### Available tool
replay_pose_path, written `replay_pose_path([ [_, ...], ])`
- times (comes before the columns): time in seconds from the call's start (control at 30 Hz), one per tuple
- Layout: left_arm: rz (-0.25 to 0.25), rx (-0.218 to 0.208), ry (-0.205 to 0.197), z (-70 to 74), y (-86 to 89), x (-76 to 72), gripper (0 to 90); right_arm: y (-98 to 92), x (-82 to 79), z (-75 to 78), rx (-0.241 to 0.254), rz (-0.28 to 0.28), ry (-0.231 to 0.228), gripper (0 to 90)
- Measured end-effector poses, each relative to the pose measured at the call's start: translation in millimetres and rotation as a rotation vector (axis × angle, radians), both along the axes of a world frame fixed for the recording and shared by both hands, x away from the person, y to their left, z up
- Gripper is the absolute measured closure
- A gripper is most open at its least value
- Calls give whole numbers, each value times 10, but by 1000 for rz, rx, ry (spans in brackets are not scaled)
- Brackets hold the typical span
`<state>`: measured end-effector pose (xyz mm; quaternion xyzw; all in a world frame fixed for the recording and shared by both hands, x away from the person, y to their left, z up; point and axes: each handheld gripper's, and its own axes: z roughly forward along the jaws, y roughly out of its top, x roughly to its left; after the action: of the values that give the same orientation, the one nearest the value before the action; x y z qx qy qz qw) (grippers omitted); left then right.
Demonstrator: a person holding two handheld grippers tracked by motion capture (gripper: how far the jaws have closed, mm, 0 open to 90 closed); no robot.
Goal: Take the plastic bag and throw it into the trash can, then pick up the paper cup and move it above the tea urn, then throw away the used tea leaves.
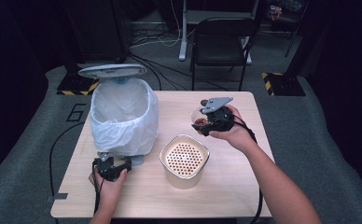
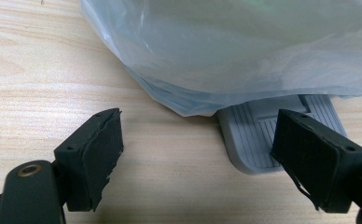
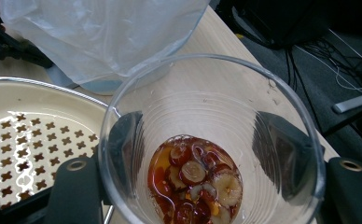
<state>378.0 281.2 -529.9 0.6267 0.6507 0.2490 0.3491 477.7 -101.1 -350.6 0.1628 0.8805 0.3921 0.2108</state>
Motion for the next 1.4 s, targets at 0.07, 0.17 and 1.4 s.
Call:
replay_pose_path([
  [0.07,-1,1,1,1,1,0,160,32,-10,13,0,12,-7,336],
  [0.17,-1,1,0,0,0,0,160,63,-20,23,-5,24,-16,338],
  [1.4,0,5,5,5,1,-3,162,243,-320,15,-142,181,-317,355],
])
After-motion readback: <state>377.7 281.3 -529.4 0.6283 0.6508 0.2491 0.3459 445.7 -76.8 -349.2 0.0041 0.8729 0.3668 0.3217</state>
